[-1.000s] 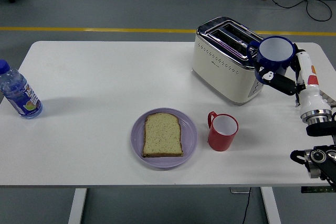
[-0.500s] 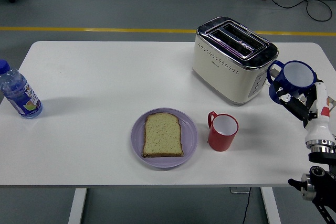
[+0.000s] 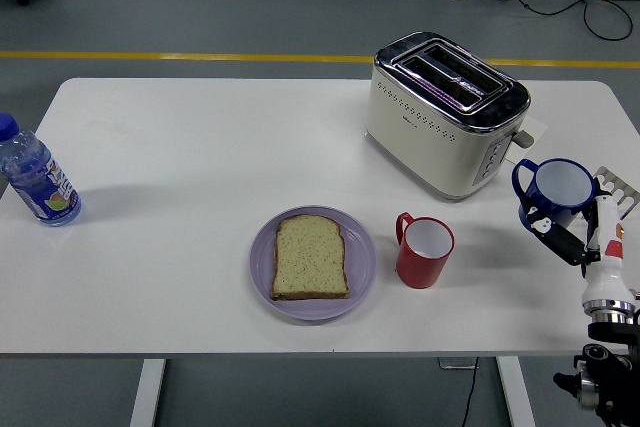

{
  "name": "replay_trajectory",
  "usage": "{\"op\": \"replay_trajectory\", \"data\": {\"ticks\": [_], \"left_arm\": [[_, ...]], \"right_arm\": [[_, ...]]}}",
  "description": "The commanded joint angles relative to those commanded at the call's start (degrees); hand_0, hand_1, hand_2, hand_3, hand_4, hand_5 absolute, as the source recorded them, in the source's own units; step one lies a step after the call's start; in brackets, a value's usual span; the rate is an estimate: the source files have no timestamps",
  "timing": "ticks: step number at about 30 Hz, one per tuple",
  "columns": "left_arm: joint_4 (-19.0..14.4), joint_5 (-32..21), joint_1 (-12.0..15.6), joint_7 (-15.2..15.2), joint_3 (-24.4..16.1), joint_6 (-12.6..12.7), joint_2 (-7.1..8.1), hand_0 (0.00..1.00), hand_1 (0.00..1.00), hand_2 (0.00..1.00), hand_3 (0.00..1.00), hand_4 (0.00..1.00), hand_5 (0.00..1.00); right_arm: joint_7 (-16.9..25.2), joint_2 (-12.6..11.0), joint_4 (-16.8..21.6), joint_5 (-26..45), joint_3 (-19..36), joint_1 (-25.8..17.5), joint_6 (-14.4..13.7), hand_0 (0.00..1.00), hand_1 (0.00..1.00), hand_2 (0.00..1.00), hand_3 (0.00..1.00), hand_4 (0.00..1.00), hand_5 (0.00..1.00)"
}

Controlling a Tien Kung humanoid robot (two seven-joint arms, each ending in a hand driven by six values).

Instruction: Pick up the cup,pour liquid into bread,place the cup on the desk

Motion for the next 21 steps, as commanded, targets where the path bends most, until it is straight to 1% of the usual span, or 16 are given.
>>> {"op": "replay_trajectory", "data": {"ticks": [4,7,8,13,14,16,19,20,21], "left_arm": [[0.0,0.0,0.0,0.0,0.1,0.0,-0.09,0.635,0.645,0.656,0.548,0.321,0.839],[0.0,0.0,0.0,0.0,0.1,0.0,-0.13,0.635,0.645,0.656,0.548,0.321,0.839],[0.0,-0.1,0.0,0.0,0.1,0.0,-0.17,0.636,0.646,0.656,0.549,0.321,0.84],[0.0,-0.1,0.0,-0.1,0.2,0.0,-0.24,0.636,0.646,0.656,0.549,0.321,0.84],[0.0,-0.1,0.0,-0.1,0.3,0.0,-0.24,0.636,0.646,0.656,0.549,0.321,0.84],[0.0,-0.1,0.0,-0.1,0.2,0.0,-0.25,0.636,0.646,0.656,0.549,0.321,0.84],[0.0,-0.1,0.0,-0.1,0.2,0.0,-0.27,0.636,0.646,0.656,0.549,0.321,0.84],[0.0,-0.1,0.0,-0.1,0.2,0.0,-0.27,0.636,0.646,0.655,0.547,0.321,0.84],[0.0,-0.1,0.0,-0.1,0.2,0.0,-0.28,0.636,0.646,0.655,0.547,0.321,0.84]], "right_arm": [[0.8,0.6,-3.4,-1.0,-1.7,0.3,0.0,0.455,0.435,0.538,0.576,0.481,0.002],[1.3,1.1,-5.0,-0.5,-2.4,0.7,0.0,0.455,0.435,0.538,0.576,0.481,0.002],[1.4,1.3,-5.8,-0.3,-2.8,1.0,0.0,0.455,0.441,0.543,0.581,0.506,0.009],[1.4,1.9,-8.8,0.5,-3.8,1.8,0.0,0.455,0.441,0.543,0.581,0.506,0.009],[1.4,2.0,-9.1,0.8,-3.9,1.9,0.0,0.463,0.443,0.547,0.583,0.513,0.028],[1.6,2.0,-9.8,1.5,-4.5,2.0,0.0,0.463,0.443,0.547,0.583,0.513,0.028],[0.9,2.2,-10.8,0.7,-5.2,2.3,0.0,0.463,0.443,0.547,0.583,0.513,0.028],[0.7,2.2,-10.9,0.5,-5.3,2.3,0.0,0.497,0.455,0.558,0.599,0.542,0.056],[0.7,2.3,-11.0,0.4,-5.3,2.3,0.0,0.497,0.455,0.558,0.599,0.542,0.056]]}}
